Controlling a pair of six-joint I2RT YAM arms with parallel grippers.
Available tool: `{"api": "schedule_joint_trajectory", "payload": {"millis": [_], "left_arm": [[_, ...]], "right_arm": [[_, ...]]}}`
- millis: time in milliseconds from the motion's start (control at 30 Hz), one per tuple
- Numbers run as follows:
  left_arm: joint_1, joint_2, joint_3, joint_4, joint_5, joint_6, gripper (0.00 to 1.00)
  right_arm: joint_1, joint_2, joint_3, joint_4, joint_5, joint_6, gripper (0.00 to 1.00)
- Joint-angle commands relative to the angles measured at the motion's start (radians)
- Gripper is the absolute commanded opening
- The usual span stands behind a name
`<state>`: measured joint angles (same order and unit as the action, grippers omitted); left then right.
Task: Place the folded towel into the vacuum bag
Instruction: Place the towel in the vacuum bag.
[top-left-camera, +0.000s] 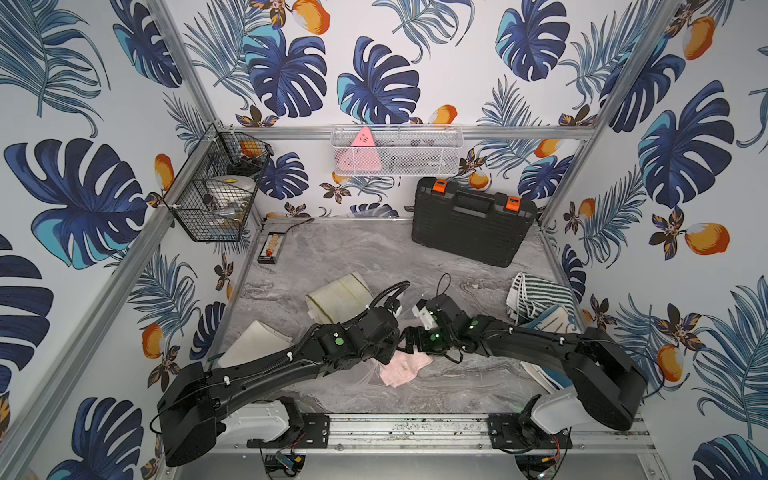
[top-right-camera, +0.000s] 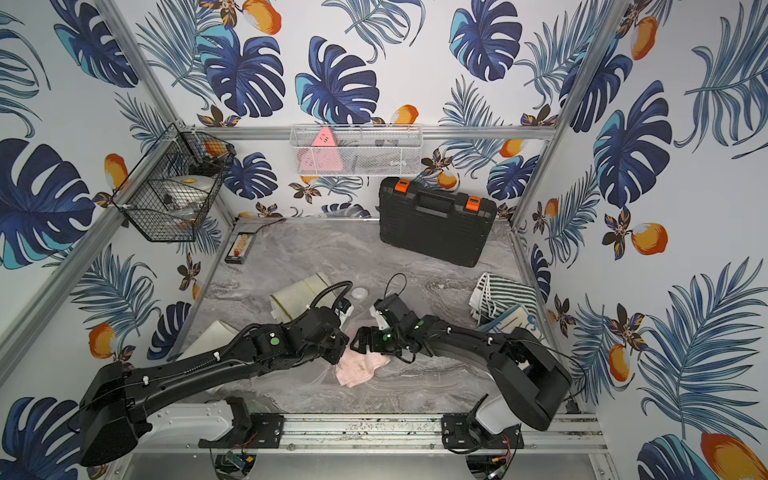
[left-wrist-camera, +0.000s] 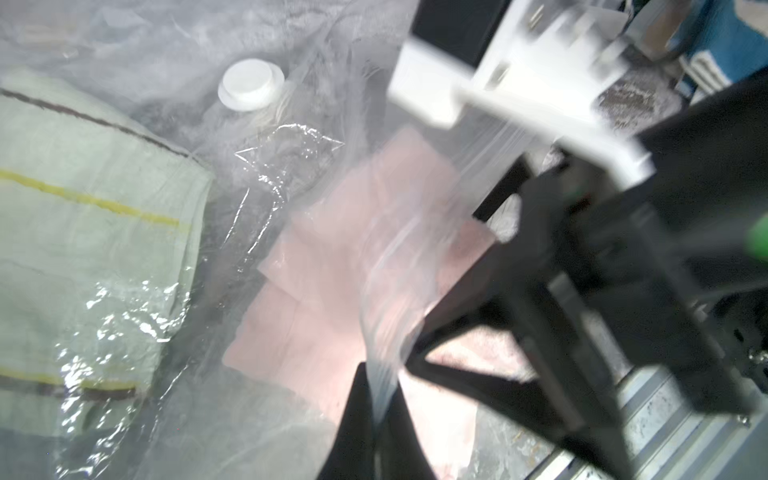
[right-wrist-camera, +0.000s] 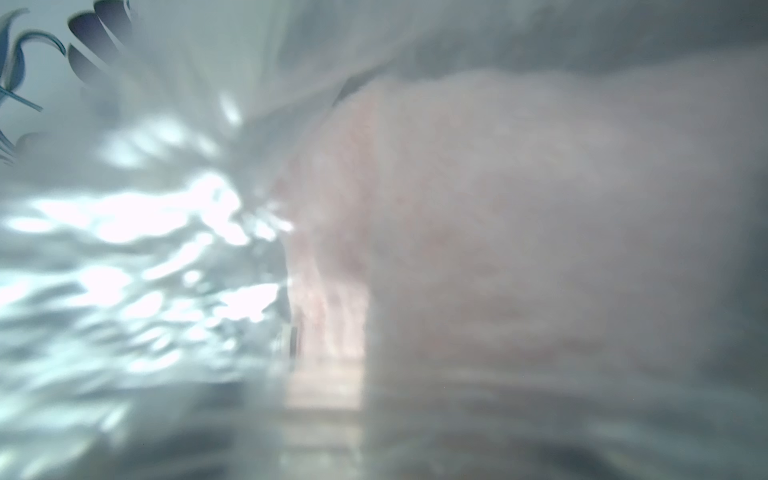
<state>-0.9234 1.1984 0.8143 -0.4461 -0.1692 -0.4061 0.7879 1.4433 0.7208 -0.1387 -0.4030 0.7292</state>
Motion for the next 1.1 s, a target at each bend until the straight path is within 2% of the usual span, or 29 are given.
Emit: {"api": "schedule_joint_trajectory", "payload": {"millis": [0,133,300,467,500,567,800,867,967,1067], "left_arm": [[0.0,-0.007,-0.018,0.056,0.032,-0.041,0.0],[-0.002,0.0,-0.031,0.115,0.08,-0.067,0.0],[-0.003,0.019,-0.024,0.147,0.117,-0.074,0.0],[-0.005,0.036,-0.012,0.158,0.138,-0.063,0.0],[-0.005,0.038,-0.011,0.154,0.138,-0.059,0.0],[-0.005,0.041,-0.006,0.144,0.136,-0.049,0.0],[-0.002,0.039,-0.025,0.122,0.131,-0.019,0.0],[0.001,0.043,-0.023,0.113,0.121,-0.013,0.0],[0.007,0.041,-0.012,0.084,0.096,-0.001,0.0],[0.019,0.03,-0.012,0.087,0.109,0.001,0.0]], "right_arm": [[-0.024,-0.09,-0.058,-0.139,-0.042,0.124,0.95],[-0.022,-0.187,-0.104,-0.212,0.025,0.284,0.83],[0.032,-0.265,-0.226,-0.017,0.065,0.536,0.64],[0.07,-0.115,-0.258,0.256,0.119,0.649,0.5],[0.07,-0.075,-0.246,0.297,0.12,0.654,0.49],[0.064,0.017,-0.213,0.37,0.111,0.648,0.4],[0.065,0.236,-0.086,0.437,0.079,0.541,0.13],[0.045,0.287,-0.064,0.466,0.007,0.496,0.08],[0.018,0.234,-0.054,0.342,-0.04,0.421,0.07],[0.016,0.076,-0.059,0.132,-0.013,0.338,0.09]]}}
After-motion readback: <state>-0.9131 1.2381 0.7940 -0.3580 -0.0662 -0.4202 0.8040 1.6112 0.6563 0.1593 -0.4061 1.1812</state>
